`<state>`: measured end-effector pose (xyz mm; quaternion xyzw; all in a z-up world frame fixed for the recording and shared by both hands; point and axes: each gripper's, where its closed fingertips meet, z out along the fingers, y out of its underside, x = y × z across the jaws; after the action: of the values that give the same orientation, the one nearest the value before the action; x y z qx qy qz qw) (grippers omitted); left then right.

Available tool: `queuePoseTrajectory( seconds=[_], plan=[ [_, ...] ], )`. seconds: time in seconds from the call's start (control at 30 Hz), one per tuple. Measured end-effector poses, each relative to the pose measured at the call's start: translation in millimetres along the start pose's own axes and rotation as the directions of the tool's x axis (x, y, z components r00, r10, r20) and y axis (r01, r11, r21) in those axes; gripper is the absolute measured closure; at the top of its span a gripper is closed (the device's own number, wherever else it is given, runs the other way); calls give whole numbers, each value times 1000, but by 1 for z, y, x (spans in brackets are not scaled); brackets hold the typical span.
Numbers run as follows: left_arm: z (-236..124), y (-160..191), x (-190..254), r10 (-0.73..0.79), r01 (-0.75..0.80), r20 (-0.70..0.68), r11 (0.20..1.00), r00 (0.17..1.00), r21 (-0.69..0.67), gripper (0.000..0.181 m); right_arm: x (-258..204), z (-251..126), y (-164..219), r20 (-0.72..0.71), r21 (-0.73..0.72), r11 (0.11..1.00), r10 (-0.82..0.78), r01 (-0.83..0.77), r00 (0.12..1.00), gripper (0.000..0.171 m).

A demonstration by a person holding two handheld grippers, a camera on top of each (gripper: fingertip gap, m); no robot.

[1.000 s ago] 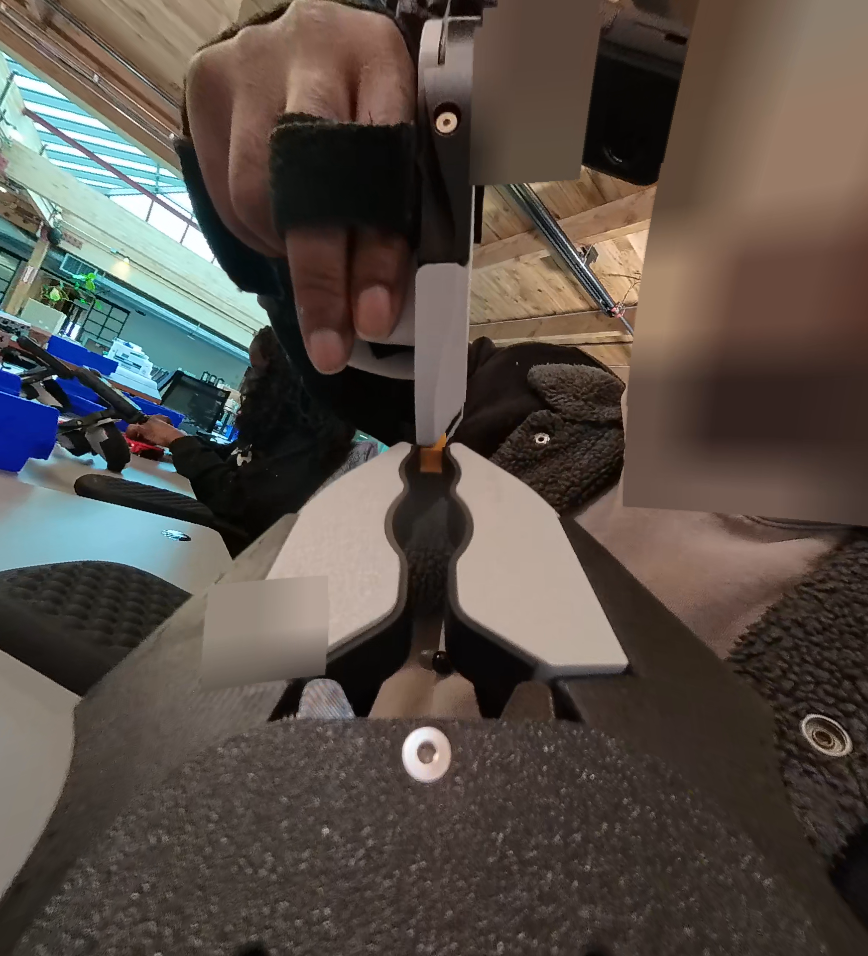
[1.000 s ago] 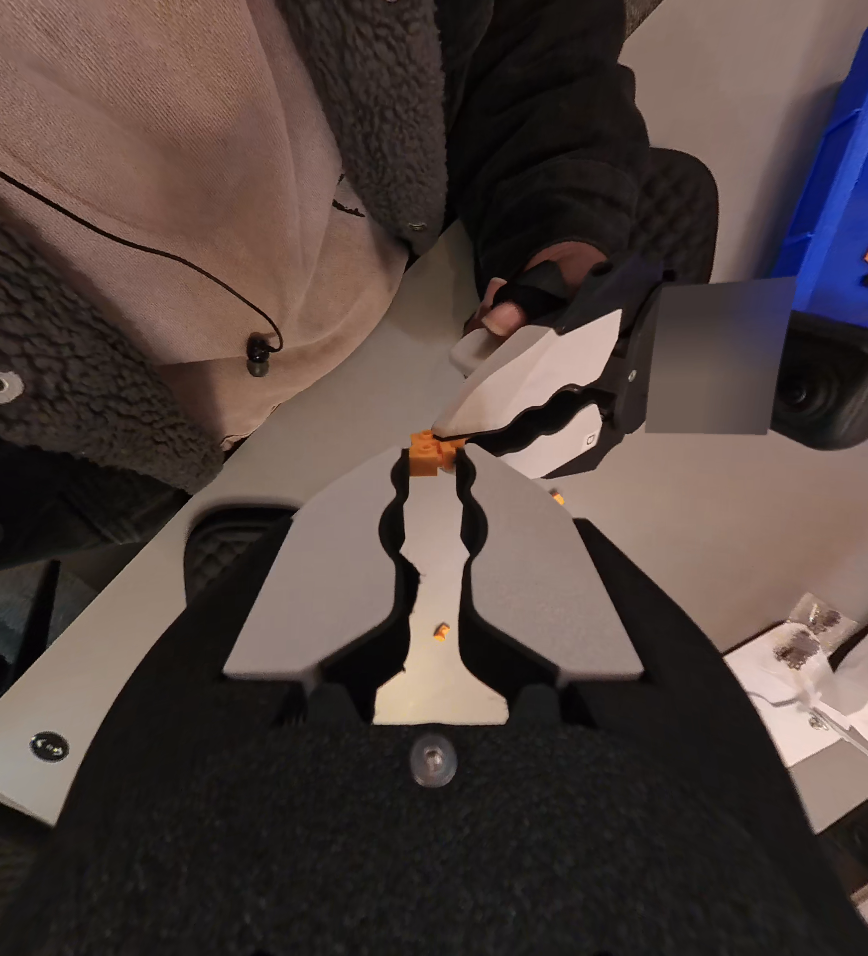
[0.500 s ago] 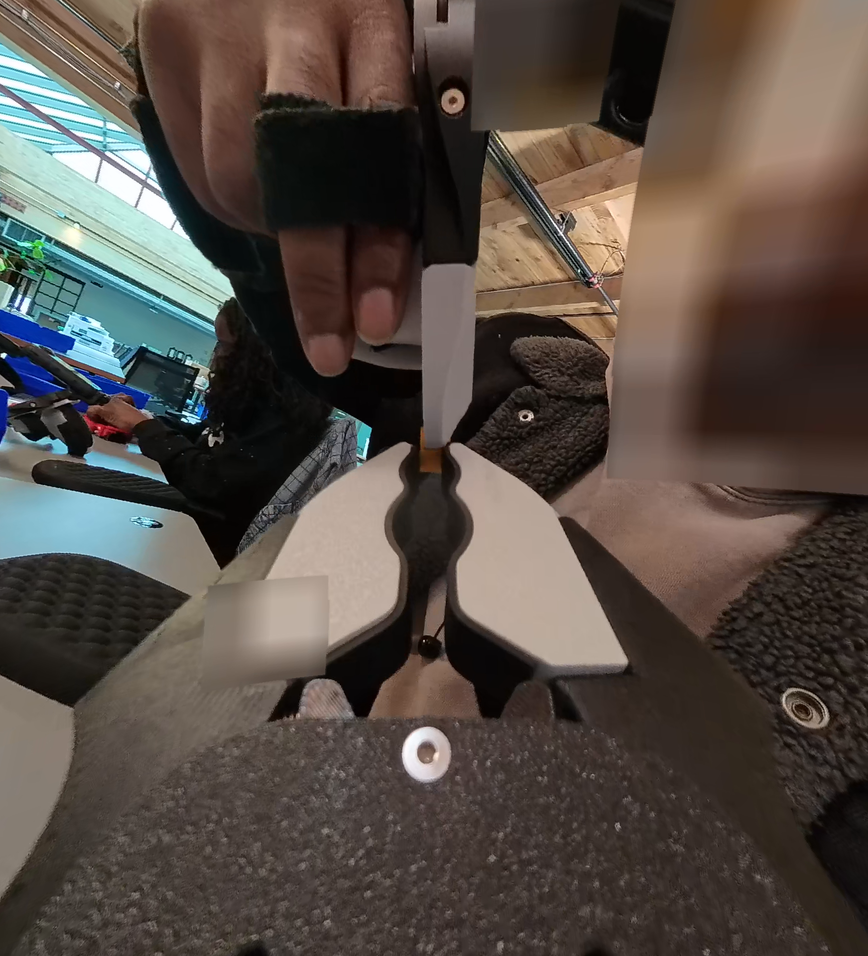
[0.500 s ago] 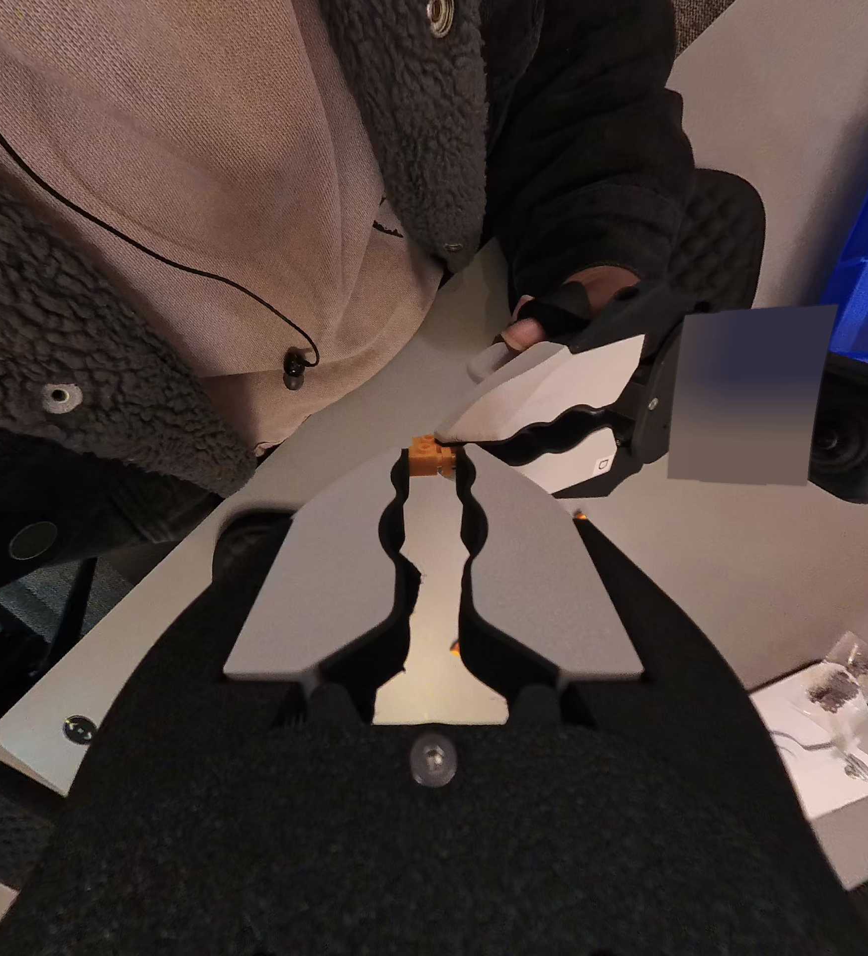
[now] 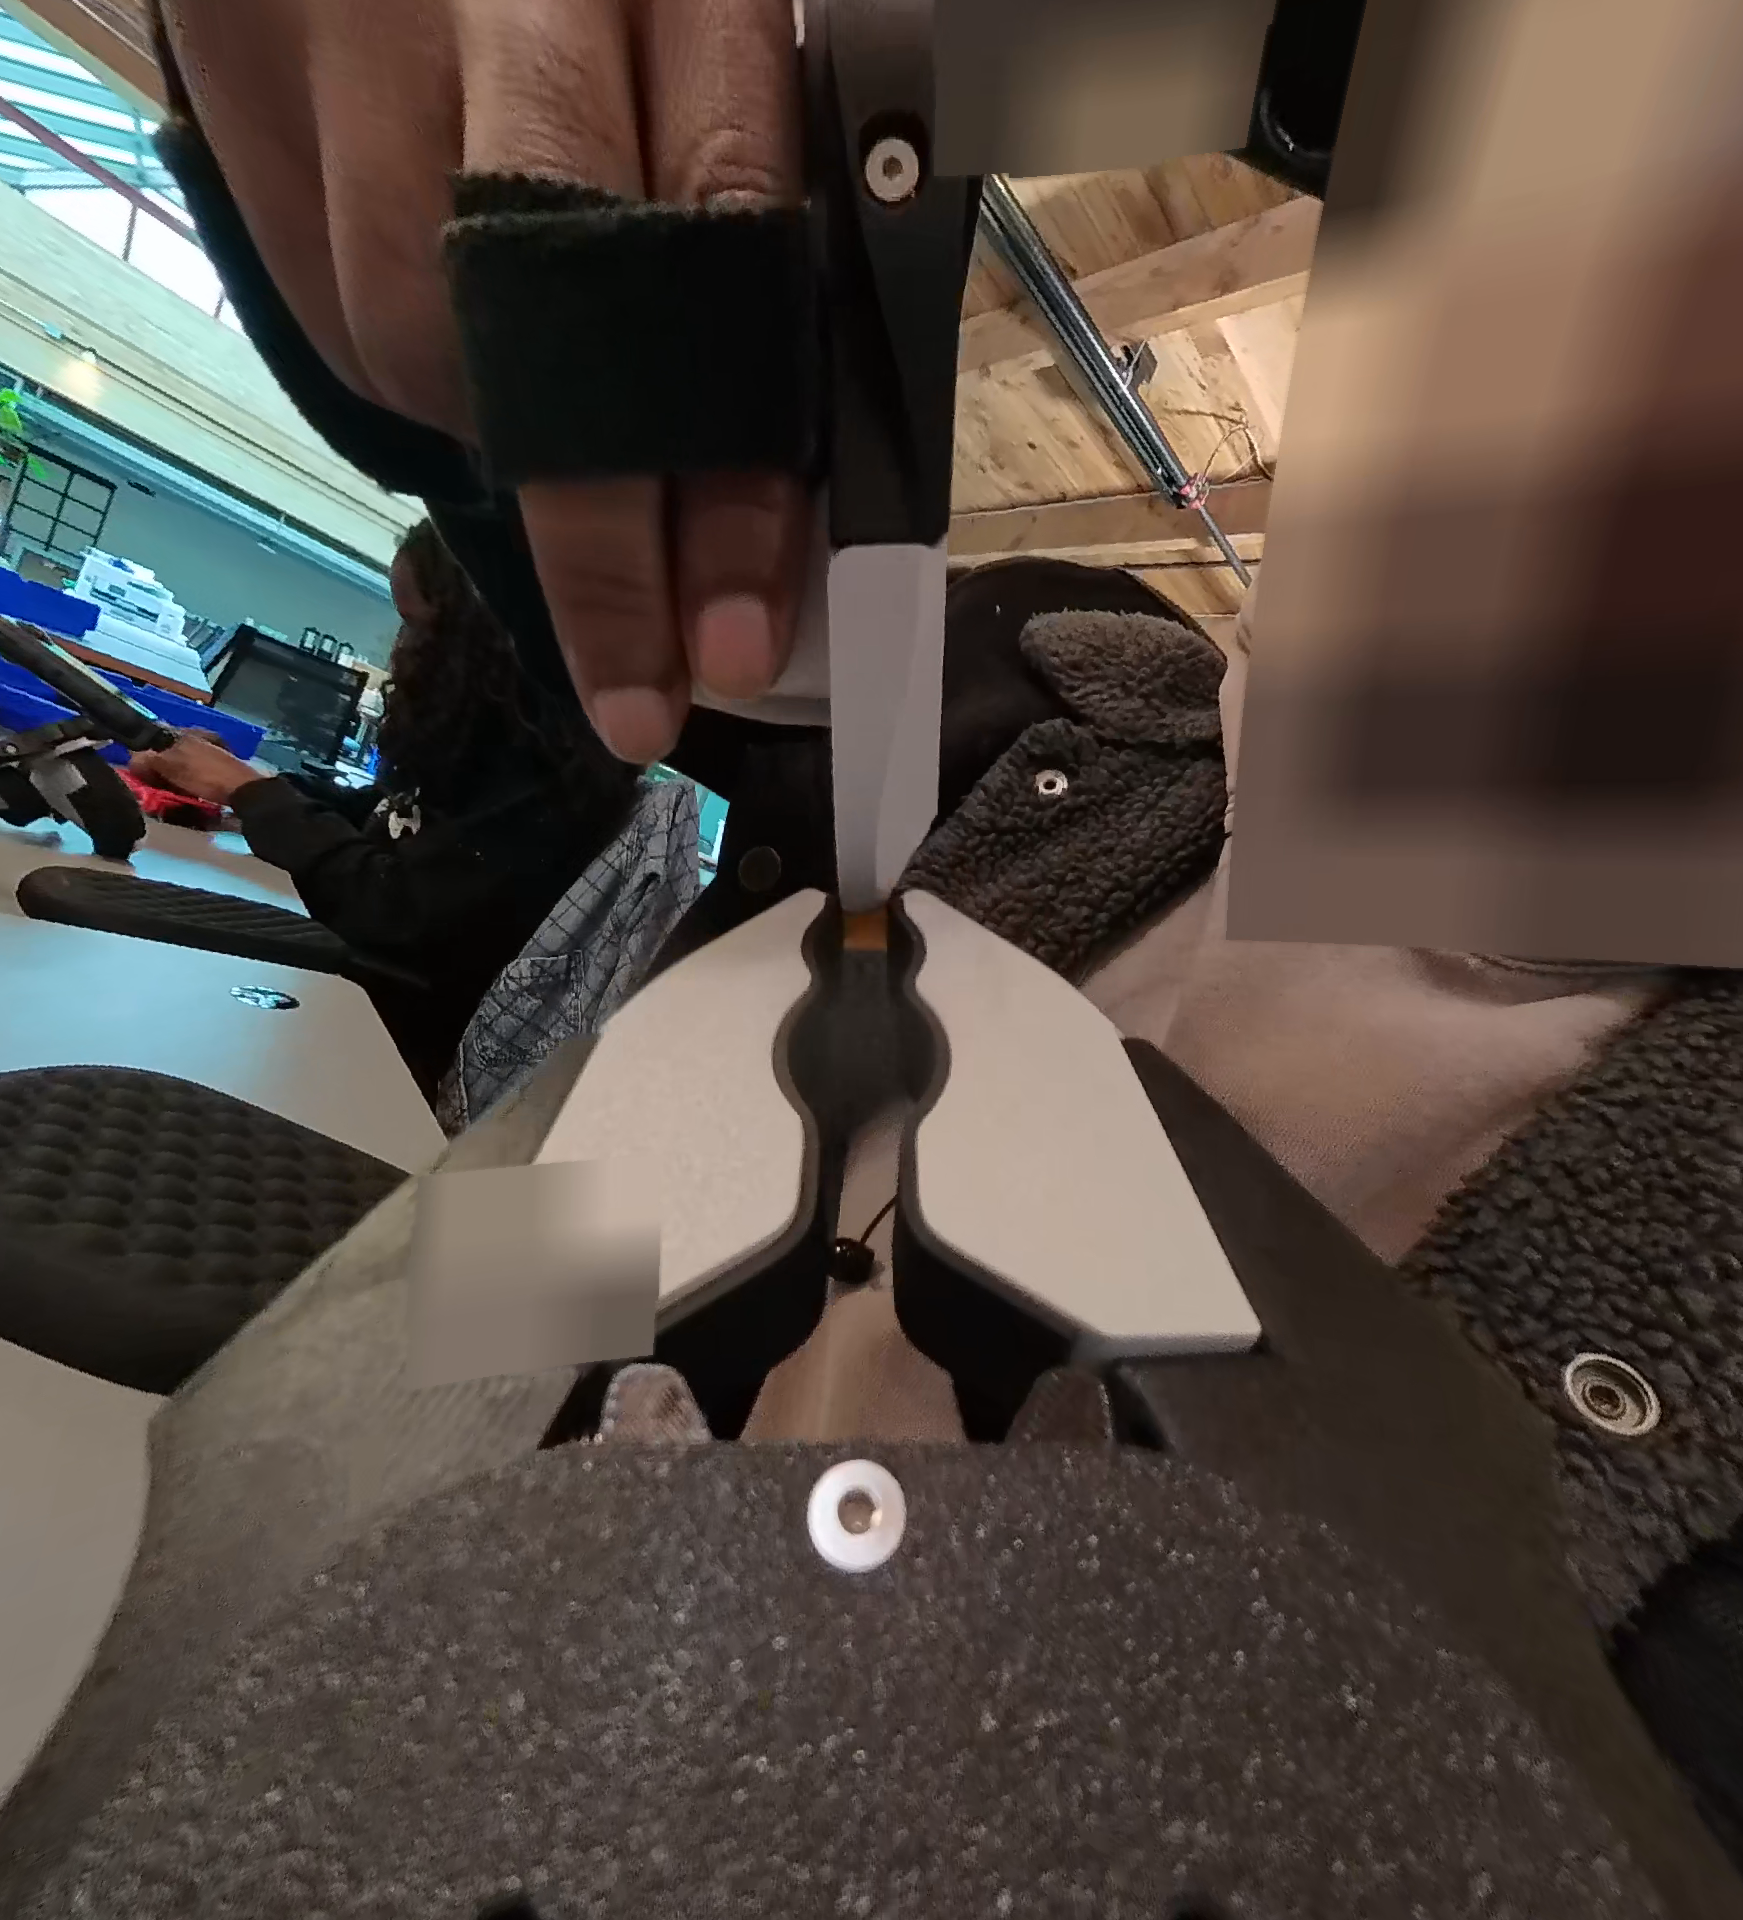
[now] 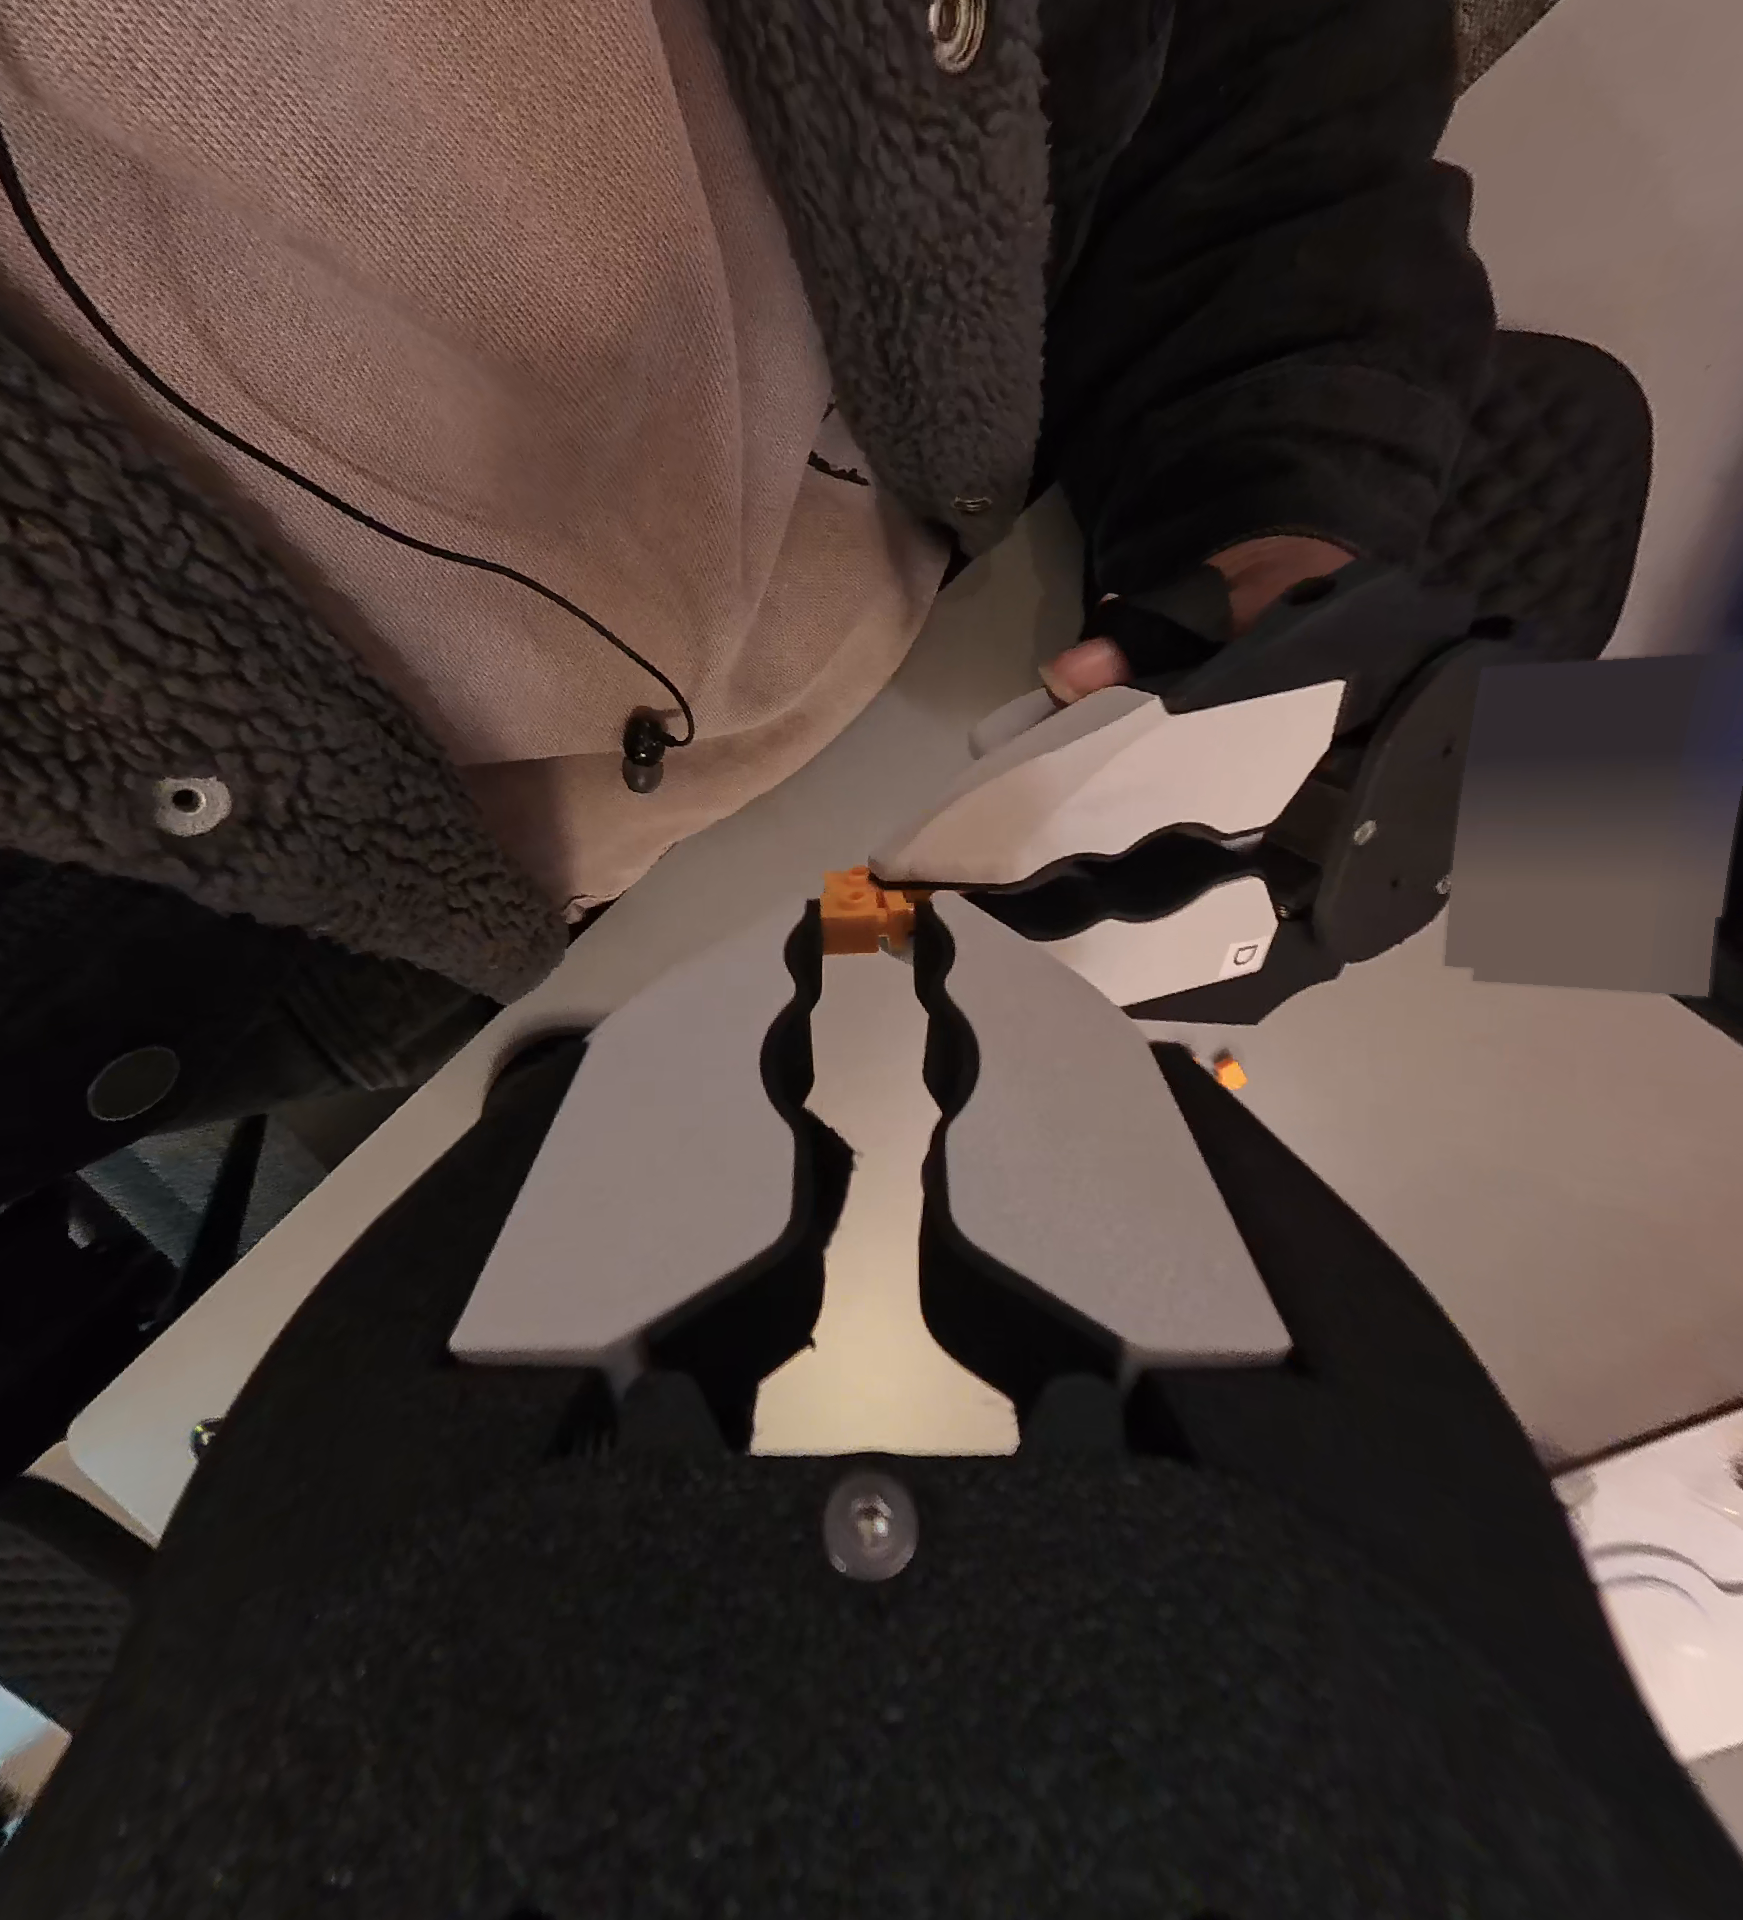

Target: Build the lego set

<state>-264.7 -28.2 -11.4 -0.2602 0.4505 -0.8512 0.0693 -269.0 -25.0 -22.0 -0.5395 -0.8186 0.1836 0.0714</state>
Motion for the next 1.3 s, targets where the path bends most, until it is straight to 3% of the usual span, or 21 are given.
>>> queuePoseTrajectory(
  seconds=[0.37, 0.53, 0.8, 1.0, 1.3],
  plan=[
    [-3, 0, 2, -11, 11, -6, 1000, 1000, -10, 173, 2, 0, -1, -28, 59, 998, 8, -7, 1000, 155],
    [-16, -23, -2, 1, -5, 31, 990, 1000, 140, 170, 18, -15, 2, -191, 101, 995, 19, 0, 981, 155],
    [-16, -24, -3, 38, -46, 67, 990, 997, 130, 172, 32, -21, 3, -395, 133, 990, 2, 55, 919, 155],
    [-17, -7, -2, 25, -21, 72, 998, 997, -58, 172, 26, -7, 1, -437, 102, 988, -59, 115, 898, 154],
    [-21, 24, -6, 80, -32, 140, 948, 987, -316, 172, 17, 20, 4, -358, 113, 988, -57, 104, 932, 154]
  ],
)
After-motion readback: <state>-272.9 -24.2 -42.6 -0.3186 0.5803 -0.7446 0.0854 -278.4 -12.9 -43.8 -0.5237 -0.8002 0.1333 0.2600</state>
